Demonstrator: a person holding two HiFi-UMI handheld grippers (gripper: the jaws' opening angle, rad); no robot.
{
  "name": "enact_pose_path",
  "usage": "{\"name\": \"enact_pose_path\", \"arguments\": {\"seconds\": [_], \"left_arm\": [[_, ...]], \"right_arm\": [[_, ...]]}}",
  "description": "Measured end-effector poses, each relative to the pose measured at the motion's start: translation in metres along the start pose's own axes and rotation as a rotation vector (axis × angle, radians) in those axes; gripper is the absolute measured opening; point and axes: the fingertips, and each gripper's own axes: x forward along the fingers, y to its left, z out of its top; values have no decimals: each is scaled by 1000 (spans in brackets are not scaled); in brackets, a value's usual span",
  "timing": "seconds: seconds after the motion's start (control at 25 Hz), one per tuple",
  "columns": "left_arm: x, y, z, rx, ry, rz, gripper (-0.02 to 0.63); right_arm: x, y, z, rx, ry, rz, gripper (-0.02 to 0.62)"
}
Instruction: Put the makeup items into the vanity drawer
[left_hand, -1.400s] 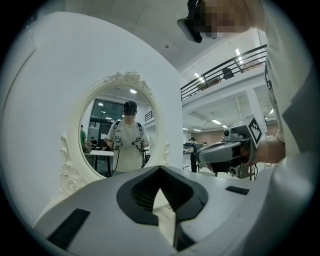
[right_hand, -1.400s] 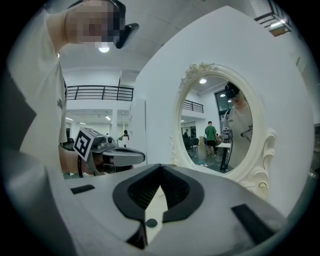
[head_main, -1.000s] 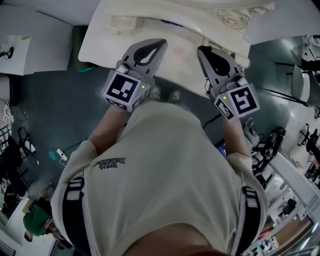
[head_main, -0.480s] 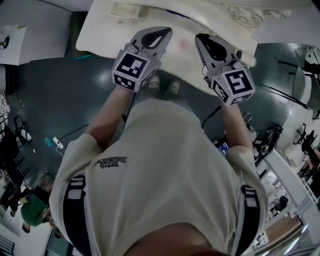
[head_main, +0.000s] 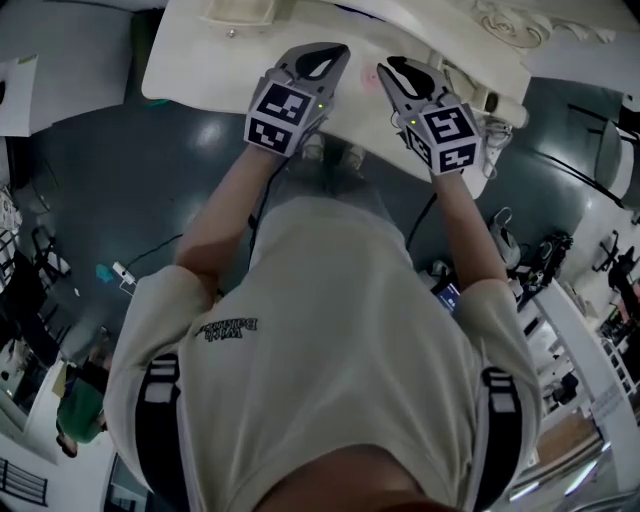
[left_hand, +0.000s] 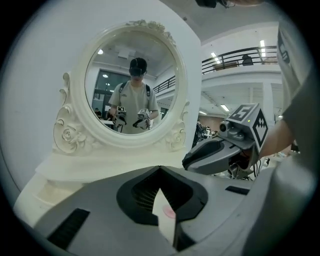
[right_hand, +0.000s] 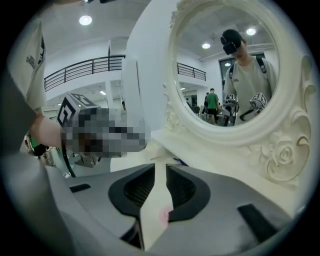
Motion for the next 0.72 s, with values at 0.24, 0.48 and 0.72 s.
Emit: {"name": "enact_pose_path", "arguments": {"seconds": [0.24,0.48,0.72], "left_arm": [[34,7,-48,-54,106,-22,14],[62,1,-98,-99,204,-41,14],[76,3,-138,-118,301,-71,14]], "right_arm": [[35,-12,-56,32,118,3,75],[58,-17,-111,32,237,22,83],[77,-19,-142,39,300,33,115]]}}
